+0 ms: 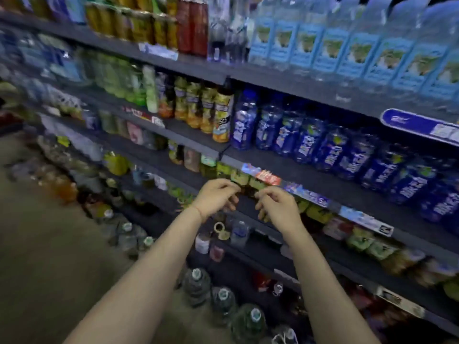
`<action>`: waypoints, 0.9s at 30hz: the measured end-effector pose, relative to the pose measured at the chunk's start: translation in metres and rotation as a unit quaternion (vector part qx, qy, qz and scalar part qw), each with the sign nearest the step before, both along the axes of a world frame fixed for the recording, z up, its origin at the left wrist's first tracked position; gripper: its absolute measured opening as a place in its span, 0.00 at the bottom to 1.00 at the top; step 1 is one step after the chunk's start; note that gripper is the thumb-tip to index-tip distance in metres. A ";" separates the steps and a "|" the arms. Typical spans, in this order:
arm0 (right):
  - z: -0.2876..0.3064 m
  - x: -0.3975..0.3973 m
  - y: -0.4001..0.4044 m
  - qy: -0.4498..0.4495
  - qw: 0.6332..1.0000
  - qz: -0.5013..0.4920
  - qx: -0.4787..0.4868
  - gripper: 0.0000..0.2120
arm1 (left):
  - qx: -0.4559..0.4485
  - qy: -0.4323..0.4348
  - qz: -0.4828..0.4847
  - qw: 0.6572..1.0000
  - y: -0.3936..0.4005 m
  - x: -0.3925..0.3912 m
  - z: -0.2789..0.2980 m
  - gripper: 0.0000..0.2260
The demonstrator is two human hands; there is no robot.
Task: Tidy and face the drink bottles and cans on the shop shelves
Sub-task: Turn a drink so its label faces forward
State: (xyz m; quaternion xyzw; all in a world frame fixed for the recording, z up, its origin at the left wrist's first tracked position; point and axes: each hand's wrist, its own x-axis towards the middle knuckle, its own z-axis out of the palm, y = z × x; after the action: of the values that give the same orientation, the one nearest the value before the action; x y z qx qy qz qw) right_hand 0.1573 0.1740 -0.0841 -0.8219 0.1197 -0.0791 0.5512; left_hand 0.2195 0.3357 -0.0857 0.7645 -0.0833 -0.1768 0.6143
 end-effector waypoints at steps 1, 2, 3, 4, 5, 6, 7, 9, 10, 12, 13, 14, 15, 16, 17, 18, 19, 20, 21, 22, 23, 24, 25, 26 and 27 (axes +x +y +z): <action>-0.010 0.008 0.020 0.009 1.000 0.003 0.005 0.11 | -0.005 0.010 0.012 1.000 0.020 0.004 -0.010 0.08; -0.018 0.016 0.038 0.021 1.000 0.007 0.006 0.10 | -0.005 0.018 0.022 1.000 0.038 0.009 -0.018 0.08; -0.024 0.023 0.055 0.035 0.999 0.015 0.005 0.10 | -0.002 0.024 0.032 0.999 0.055 0.014 -0.025 0.08; -0.029 0.031 0.070 0.052 0.998 0.023 0.004 0.09 | 0.002 0.029 0.041 0.999 0.071 0.021 -0.031 0.08; -0.034 0.039 0.084 0.066 0.997 0.029 0.004 0.09 | 0.003 0.034 0.050 0.998 0.086 0.029 -0.037 0.08; -0.039 0.049 0.096 0.074 0.997 0.032 0.006 0.09 | 0.002 0.039 0.059 0.997 0.100 0.038 -0.042 0.09; -0.044 0.061 0.106 0.078 0.996 0.033 0.007 0.09 | -0.001 0.046 0.071 0.996 0.113 0.048 -0.048 0.10; -0.055 0.087 0.125 0.083 0.996 0.034 0.004 0.10 | -0.008 0.055 0.093 0.994 0.135 0.069 -0.060 0.11; -0.061 0.101 0.133 0.085 0.996 0.034 0.004 0.10 | -0.008 0.058 0.101 0.993 0.145 0.079 -0.066 0.11; -0.072 0.132 0.150 0.087 0.996 0.029 0.012 0.09 | 0.001 0.069 0.108 0.992 0.162 0.101 -0.078 0.11; -0.079 0.151 0.158 0.088 0.996 0.026 0.019 0.08 | 0.008 0.079 0.109 0.991 0.171 0.115 -0.084 0.10; -0.087 0.171 0.167 0.091 0.995 0.023 0.028 0.08 | 0.015 0.091 0.110 0.990 0.180 0.130 -0.091 0.09; -0.095 0.193 0.177 0.096 0.994 0.023 0.036 0.08 | 0.026 0.100 0.112 0.988 0.191 0.146 -0.096 0.09; -0.104 0.215 0.188 0.104 0.993 0.029 0.045 0.08 | 0.041 0.106 0.116 0.987 0.202 0.165 -0.102 0.09; -0.113 0.237 0.199 0.115 0.991 0.041 0.052 0.08 | 0.060 0.112 0.121 0.985 0.213 0.183 -0.107 0.09; -0.120 0.259 0.211 0.129 0.989 0.053 0.056 0.08 | 0.078 0.120 0.127 0.982 0.225 0.201 -0.111 0.09; -0.126 0.280 0.223 0.145 0.986 0.066 0.056 0.07 | 0.094 0.134 0.129 0.978 0.237 0.219 -0.115 0.09; -0.132 0.298 0.236 0.163 0.982 0.079 0.056 0.07 | 0.108 0.150 0.129 0.974 0.248 0.235 -0.118 0.09; -0.138 0.317 0.248 0.182 0.977 0.096 0.059 0.07 | 0.118 0.163 0.127 0.971 0.259 0.252 -0.123 0.09; -0.144 0.334 0.259 0.203 0.971 0.115 0.057 0.06 | 0.125 0.173 0.127 0.969 0.269 0.268 -0.128 0.09; -0.151 0.350 0.269 0.221 0.965 0.131 0.050 0.06 | 0.125 0.182 0.134 0.966 0.279 0.281 -0.135 0.09; -0.159 0.365 0.280 0.237 0.960 0.143 0.036 0.07 | 0.120 0.187 0.145 0.964 0.288 0.295 -0.144 0.08; -0.168 0.377 0.290 0.250 0.956 0.155 0.023 0.07 | 0.113 0.192 0.156 0.962 0.295 0.306 -0.153 0.07; -0.178 0.388 0.299 0.263 0.951 0.164 0.008 0.07 | 0.107 0.196 0.167 0.960 0.302 0.316 -0.163 0.07; -0.191 0.399 0.308 0.275 0.946 0.171 -0.006 0.07 | 0.100 0.201 0.175 0.959 0.309 0.326 -0.176 0.08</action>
State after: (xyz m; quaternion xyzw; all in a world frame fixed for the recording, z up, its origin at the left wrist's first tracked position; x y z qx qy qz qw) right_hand 0.5567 0.4825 -0.2750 -0.8232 0.1239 0.2442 0.4973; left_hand 0.5456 0.6448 -0.2616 0.7731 0.1949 -0.2244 0.5603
